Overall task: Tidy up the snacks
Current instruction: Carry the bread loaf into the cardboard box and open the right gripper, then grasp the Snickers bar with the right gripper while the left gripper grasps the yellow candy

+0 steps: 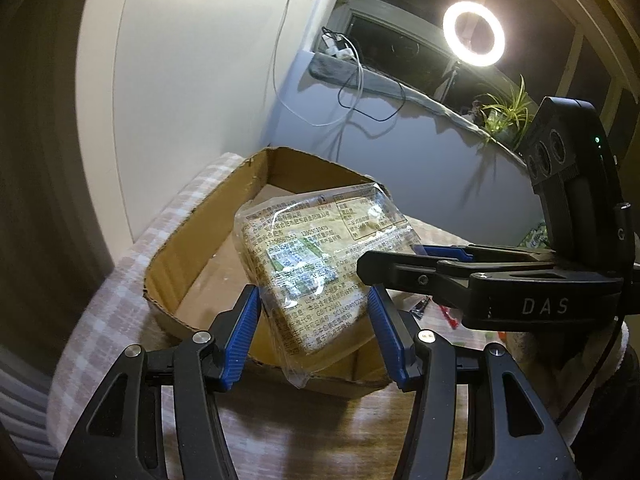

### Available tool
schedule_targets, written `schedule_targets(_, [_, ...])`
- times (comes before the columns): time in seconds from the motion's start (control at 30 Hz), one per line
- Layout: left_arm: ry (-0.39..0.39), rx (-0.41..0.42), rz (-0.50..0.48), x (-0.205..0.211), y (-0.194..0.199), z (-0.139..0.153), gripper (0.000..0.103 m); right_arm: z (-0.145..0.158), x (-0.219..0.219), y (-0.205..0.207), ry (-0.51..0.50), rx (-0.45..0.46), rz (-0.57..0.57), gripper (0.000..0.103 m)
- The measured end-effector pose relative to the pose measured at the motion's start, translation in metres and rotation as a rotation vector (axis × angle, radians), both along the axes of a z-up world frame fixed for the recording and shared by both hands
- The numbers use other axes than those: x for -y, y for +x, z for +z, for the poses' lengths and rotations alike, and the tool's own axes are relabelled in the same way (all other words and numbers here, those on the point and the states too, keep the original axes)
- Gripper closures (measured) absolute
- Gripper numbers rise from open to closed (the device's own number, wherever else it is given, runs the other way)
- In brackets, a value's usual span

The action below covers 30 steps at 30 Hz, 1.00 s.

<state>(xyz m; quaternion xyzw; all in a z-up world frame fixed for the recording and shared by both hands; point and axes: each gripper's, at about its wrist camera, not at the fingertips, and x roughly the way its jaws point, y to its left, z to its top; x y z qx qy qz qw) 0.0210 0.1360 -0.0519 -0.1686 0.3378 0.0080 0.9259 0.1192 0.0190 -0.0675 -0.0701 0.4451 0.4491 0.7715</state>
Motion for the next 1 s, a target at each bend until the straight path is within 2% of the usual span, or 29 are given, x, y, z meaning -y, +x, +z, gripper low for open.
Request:
schedule_targets(0.6, [0.041, 0.004, 0.029, -0.005, -0.001, 0.001, 0.049, 0.006, 0.010, 0.006, -0.014, 0.043, -0.035, 0.042])
schedule_targets(1.0, [0.055, 0.026, -0.006, 0.014, -0.003, 0.010, 0.049, 0.018, 0.065, 0.000, 0.003, 0.075, -0.087, 0.042])
